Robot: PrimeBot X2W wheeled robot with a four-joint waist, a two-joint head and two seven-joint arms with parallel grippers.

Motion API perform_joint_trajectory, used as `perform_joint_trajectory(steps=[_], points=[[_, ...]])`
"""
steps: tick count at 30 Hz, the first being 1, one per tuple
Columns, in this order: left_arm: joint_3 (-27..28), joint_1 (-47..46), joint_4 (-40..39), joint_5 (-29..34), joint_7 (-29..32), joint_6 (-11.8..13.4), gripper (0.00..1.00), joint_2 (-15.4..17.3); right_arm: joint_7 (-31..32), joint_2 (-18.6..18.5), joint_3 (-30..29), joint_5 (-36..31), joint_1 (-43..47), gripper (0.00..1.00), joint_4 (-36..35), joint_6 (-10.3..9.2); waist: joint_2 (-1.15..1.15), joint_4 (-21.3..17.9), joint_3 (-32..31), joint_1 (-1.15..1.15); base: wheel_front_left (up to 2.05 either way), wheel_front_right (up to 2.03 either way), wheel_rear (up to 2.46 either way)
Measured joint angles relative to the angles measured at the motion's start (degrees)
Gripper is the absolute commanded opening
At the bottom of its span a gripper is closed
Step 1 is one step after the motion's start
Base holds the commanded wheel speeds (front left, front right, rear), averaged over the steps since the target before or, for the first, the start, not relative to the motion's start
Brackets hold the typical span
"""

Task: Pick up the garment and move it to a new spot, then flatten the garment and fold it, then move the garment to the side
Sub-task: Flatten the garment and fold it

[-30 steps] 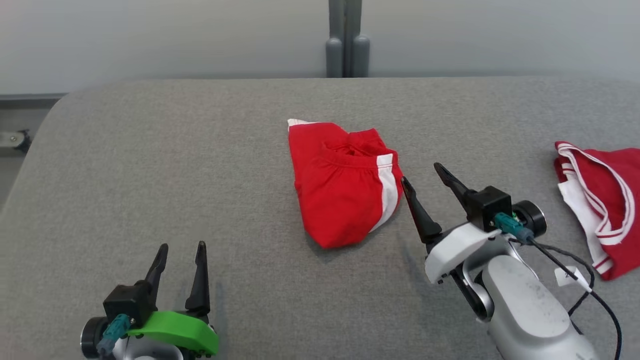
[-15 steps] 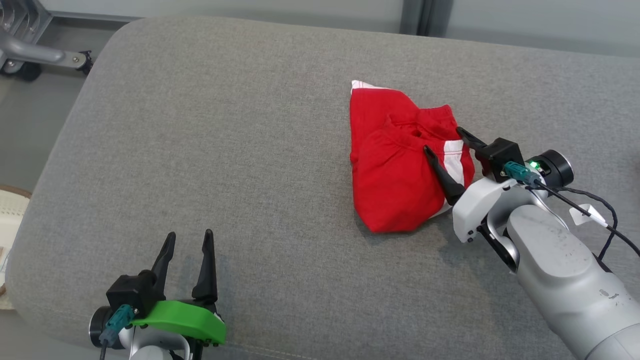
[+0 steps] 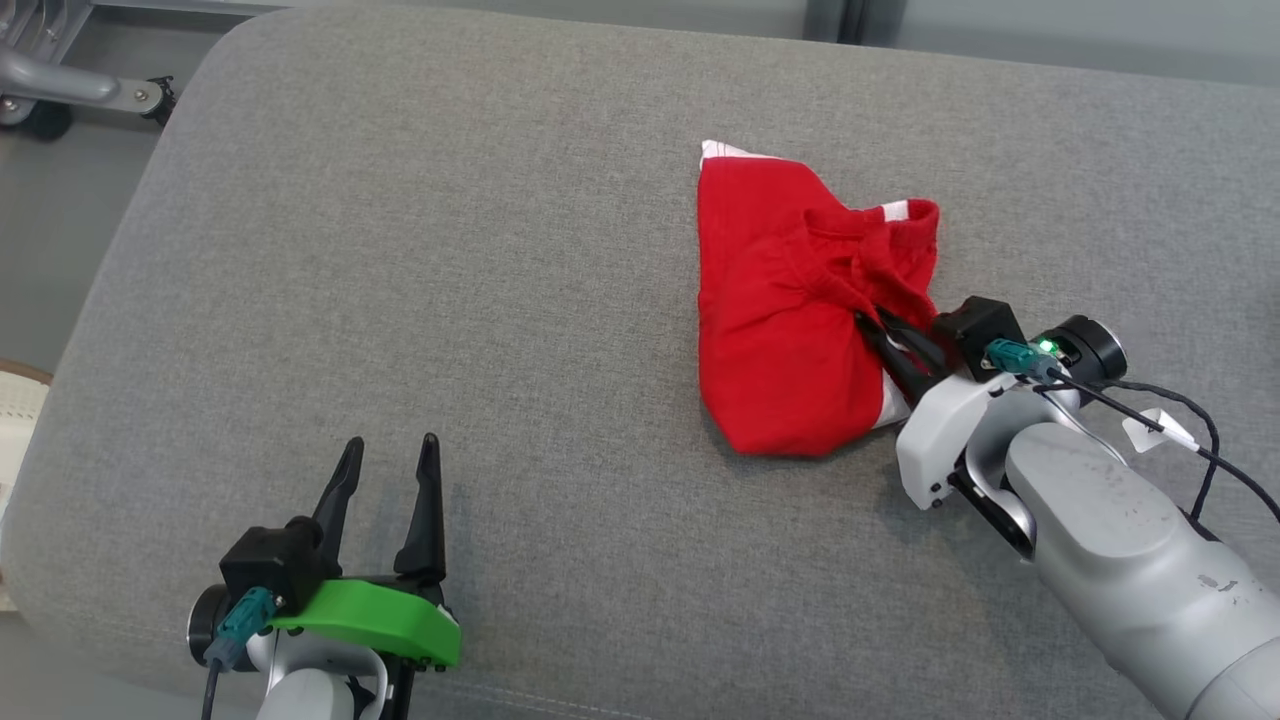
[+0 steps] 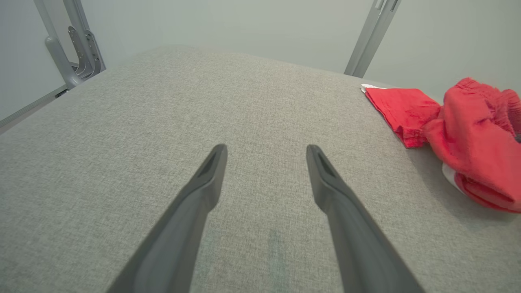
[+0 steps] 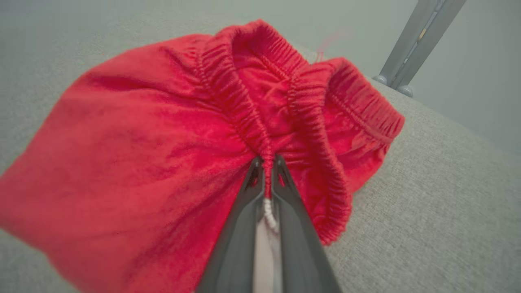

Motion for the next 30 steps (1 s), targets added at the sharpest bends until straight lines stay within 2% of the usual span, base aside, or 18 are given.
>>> perform_joint_trajectory(steps=[3,8,13,17,21,23,24,25,27,30], points=[[0.1,0.1,0.0,0.0,0.0,0.0,1.0,0.0,0.0,-0.9,0.3,1.5,0.0,0.0,-4.1,0.0,0.0,-0.5,-0.3,0.0,0.0,0.0,0.0],[0.1,0.3,0.1,0.0,0.0,-0.2,1.0,0.0,0.0,-0.7,-0.5,3.8,-0.3,0.0,-15.5,0.0,0.0,-1.1,-1.4,0.0,0.0,0.0,0.0],[-0.5,0.6,0.8,0.0,0.0,-0.2,1.0,0.0,0.0,2.3,-0.5,6.3,-3.0,0.0,-25.3,-0.01,0.0,-1.4,-3.0,0.0,0.0,0.0,0.0],[-1.6,1.3,1.1,-0.2,0.0,-0.4,1.0,0.0,0.0,6.6,-1.3,10.6,-4.0,0.0,-28.4,-0.01,0.0,-1.0,-4.3,0.0,0.0,0.0,0.0],[-1.7,2.5,1.3,-0.5,0.0,-0.4,1.0,0.0,0.0,10.7,-6.3,15.0,-4.2,0.0,-28.1,0.0,0.0,0.1,-5.1,0.0,0.0,0.0,0.0],[-1.8,3.0,1.4,-0.6,0.0,-0.4,1.0,0.0,0.0,10.9,-10.6,13.8,-4.3,0.0,-26.3,0.0,0.0,0.7,-5.2,0.0,0.0,0.0,0.0],[-1.8,3.0,1.4,-0.6,0.0,-0.4,1.0,0.0,0.0,10.9,-10.6,13.8,-4.3,0.0,-26.3,0.0,0.0,0.7,-5.2,0.0,0.0,0.0,0.0],[-1.9,3.0,1.4,-0.7,0.0,-0.4,1.0,0.0,0.0,11.3,-13.9,13.8,-4.3,0.0,-24.9,-0.01,0.0,1.0,-5.1,0.0,0.0,0.0,0.0],[-2.1,3.0,1.6,-0.9,0.0,-0.4,1.0,0.0,0.0,10.9,-19.3,10.7,-4.3,0.0,-21.1,0.0,0.0,1.3,-4.7,0.0,0.0,0.0,0.0],[-2.8,3.0,2.0,-1.3,0.0,-0.4,1.0,0.0,0.0,9.0,-26.1,4.6,-3.4,0.0,-11.4,-0.01,0.0,1.7,-4.0,0.0,0.0,0.0,0.0]])
